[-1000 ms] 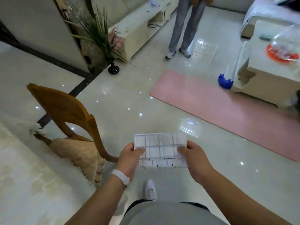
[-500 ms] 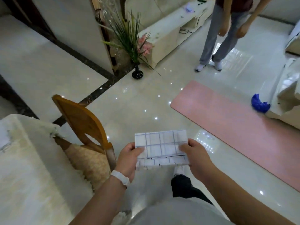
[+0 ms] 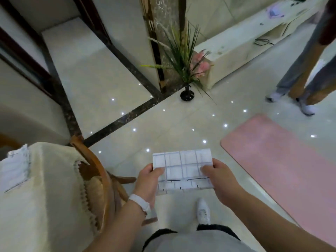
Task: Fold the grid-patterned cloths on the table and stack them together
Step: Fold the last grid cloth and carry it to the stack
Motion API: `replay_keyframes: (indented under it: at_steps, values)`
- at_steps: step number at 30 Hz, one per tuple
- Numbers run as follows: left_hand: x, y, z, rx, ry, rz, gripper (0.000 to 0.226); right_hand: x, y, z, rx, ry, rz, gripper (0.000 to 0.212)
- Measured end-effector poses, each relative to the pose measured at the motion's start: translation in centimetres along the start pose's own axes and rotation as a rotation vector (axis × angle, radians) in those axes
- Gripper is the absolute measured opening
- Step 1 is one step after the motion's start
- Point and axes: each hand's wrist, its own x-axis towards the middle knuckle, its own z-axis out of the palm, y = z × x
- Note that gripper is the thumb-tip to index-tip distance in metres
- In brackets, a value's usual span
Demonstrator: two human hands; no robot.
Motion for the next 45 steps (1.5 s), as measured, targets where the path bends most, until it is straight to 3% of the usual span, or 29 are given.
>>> replay_keyframes:
  at_steps: [6,15,20,30,32,45]
  values:
    - [2.9,4.1,2.2,-0.116,0.108,-0.034,0.019,6.0,-5.8,1.1,-0.053,-0.114,-0.046,0.018]
    - [10.5,8.2,-0.6,-0.258,0.267,-0.023,0.023,14.6,-10.7,6.9,-0.061,-0.262,0.028,0.016]
    - [16.1,11.9,-3.6,-0.296,0.316,-0.024,0.018,19.7,-13.7,12.9,-0.134,-0.321,0.058,0.030]
    - [25.6,21.8,-10.4,-0.368,0.336,0.044,0.016,28.5,-21.9,25.6,-0.254,-0.385,-0.019,0.026]
    - [26.3,23.4,-12.1,-0.388,0.368,0.068,0.016,29.4,-23.1,28.2,-0.258,-0.403,-0.022,0.018]
    - [29.0,27.1,-24.4,-0.672,0.625,0.092,0.016,32.8,-27.1,44.3,-0.427,-0.656,-0.005,0.020]
